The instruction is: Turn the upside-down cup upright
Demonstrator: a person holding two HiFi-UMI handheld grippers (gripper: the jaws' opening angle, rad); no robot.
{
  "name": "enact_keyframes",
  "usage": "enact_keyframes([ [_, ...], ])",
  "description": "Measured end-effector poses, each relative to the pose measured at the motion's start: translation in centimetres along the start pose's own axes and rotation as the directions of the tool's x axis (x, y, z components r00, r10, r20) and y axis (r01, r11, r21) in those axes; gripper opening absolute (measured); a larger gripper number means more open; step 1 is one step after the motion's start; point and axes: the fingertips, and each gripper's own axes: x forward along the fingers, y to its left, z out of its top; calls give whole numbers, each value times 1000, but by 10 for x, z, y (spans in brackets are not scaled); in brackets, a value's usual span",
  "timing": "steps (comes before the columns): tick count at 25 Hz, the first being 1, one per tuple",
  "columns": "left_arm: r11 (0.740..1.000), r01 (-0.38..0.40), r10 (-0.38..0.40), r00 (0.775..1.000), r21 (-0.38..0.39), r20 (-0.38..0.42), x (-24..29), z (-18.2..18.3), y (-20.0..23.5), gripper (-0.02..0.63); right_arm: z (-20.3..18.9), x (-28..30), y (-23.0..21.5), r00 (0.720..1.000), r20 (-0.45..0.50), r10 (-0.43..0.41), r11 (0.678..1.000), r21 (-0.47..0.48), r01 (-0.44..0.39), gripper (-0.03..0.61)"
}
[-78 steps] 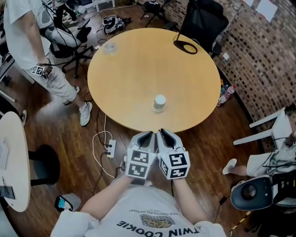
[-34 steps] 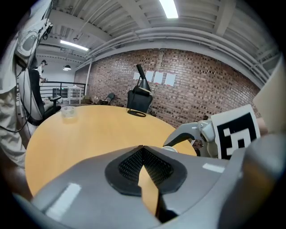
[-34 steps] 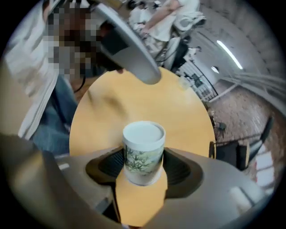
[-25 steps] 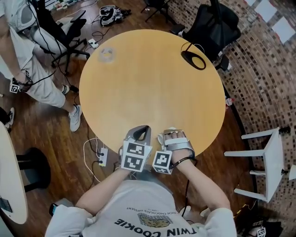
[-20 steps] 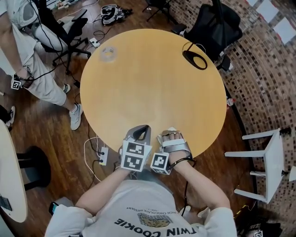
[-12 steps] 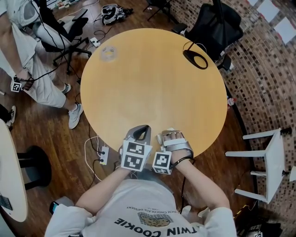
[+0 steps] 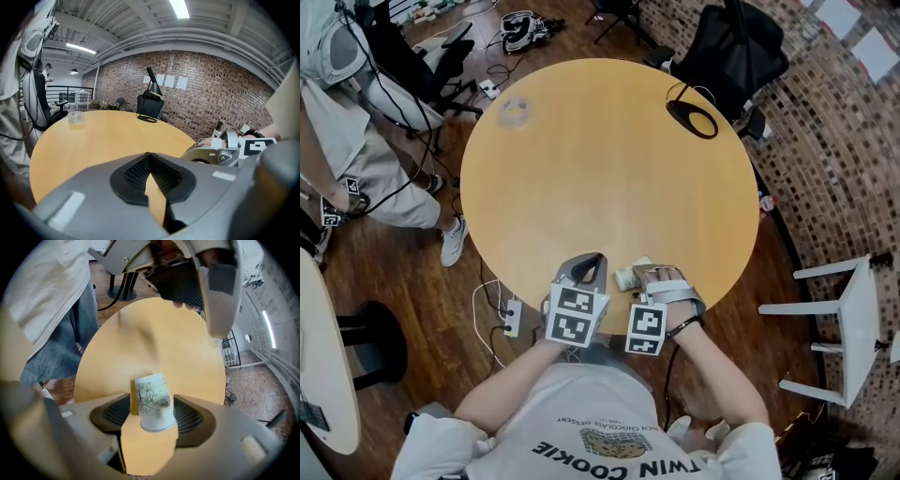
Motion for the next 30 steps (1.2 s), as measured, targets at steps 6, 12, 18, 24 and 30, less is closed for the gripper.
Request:
enact_keyframes([
  [6, 1000, -3, 3, 1000, 3, -3, 2, 0, 1, 3, -7, -30, -29, 966, 258, -12, 868, 482, -118, 279],
  [12, 1000, -11, 11, 1000, 6, -4, 1, 0, 4, 3, -52, -31, -32, 850, 525, 24, 320, 802, -505, 271],
  [18, 1000, 3, -2, 1000, 16, -12, 2, 1, -2, 3, -62, -20, -9, 723, 691, 34, -42, 723, -689, 137],
  [24, 1000, 3, -2, 1000, 17, -12, 2, 0, -2, 3, -57, -25, -4, 643, 766, -7, -162, 633, -757, 50],
  [30, 1000, 5, -5, 1000, 10, -15, 2, -3, -3, 3, -45, -38, -12, 574, 819, -19, -177, 562, -808, 22],
])
